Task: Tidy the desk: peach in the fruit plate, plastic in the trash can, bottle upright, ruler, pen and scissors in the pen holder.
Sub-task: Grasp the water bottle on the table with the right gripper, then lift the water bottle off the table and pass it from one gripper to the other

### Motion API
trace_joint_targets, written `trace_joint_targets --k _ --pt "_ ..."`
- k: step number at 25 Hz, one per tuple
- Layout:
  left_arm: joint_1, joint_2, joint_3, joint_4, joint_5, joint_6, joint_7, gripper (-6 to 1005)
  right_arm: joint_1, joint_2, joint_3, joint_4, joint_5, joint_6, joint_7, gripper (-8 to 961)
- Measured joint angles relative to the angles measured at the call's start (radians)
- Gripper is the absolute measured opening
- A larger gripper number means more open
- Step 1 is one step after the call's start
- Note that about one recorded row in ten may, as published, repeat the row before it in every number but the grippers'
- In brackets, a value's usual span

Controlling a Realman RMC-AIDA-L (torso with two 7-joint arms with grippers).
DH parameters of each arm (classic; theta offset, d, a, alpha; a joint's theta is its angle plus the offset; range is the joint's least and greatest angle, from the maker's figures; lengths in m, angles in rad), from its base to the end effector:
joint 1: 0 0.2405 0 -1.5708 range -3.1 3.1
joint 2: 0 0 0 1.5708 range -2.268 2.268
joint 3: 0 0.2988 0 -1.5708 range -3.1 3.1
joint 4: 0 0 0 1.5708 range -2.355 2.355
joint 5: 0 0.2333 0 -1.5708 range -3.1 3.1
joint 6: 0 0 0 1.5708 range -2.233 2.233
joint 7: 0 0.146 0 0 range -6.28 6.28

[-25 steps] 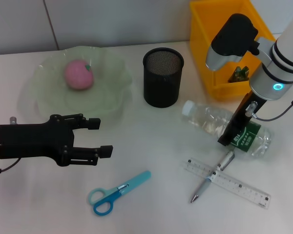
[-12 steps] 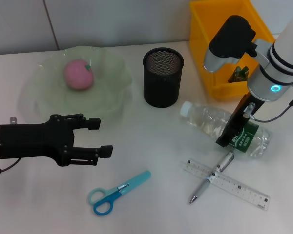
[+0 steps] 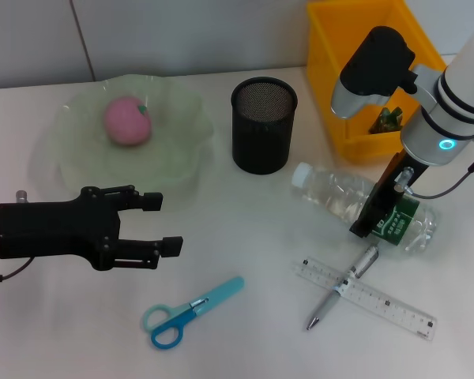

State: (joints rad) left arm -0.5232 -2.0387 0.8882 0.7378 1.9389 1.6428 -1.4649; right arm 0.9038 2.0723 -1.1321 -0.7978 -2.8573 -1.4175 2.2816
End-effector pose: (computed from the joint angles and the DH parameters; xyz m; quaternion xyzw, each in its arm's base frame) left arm -0.2860 0.3634 -0.0161 -0.9599 -0.1777 -0.2104 0.0517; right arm 0.2378 0.4560 -0.0366 -0.9076 0.2796 -0.2744 0.1511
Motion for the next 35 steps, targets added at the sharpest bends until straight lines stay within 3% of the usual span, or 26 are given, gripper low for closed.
trace_joint_targets --k 10,20,27,31,35 --pt "0.002 0.001 0.0 0.0 0.0 0.001 0.0 853 -0.013 0.001 0.012 -0.061 0.009 -0.024 -0.001 769" --pt "0.002 -0.003 -0.014 0.0 0.0 0.003 0.0 853 -0.094 0.003 0.008 -0.29 0.101 -0.127 -0.03 769" --pt "0.003 -0.006 -0.039 -0.006 -0.03 0.006 0.001 853 -0.198 0.0 0.015 -0.457 0.286 -0.171 -0.117 769" --pt "0.012 -0.009 -0.043 -0.01 -0.069 0.009 0.001 853 -0.253 0.001 0.035 -0.508 0.389 -0.154 -0.167 769" --pt "0.027 -0.017 -0.043 -0.011 -0.136 0.014 0.002 853 -0.314 0.002 0.113 -0.501 0.588 -0.121 -0.293 769"
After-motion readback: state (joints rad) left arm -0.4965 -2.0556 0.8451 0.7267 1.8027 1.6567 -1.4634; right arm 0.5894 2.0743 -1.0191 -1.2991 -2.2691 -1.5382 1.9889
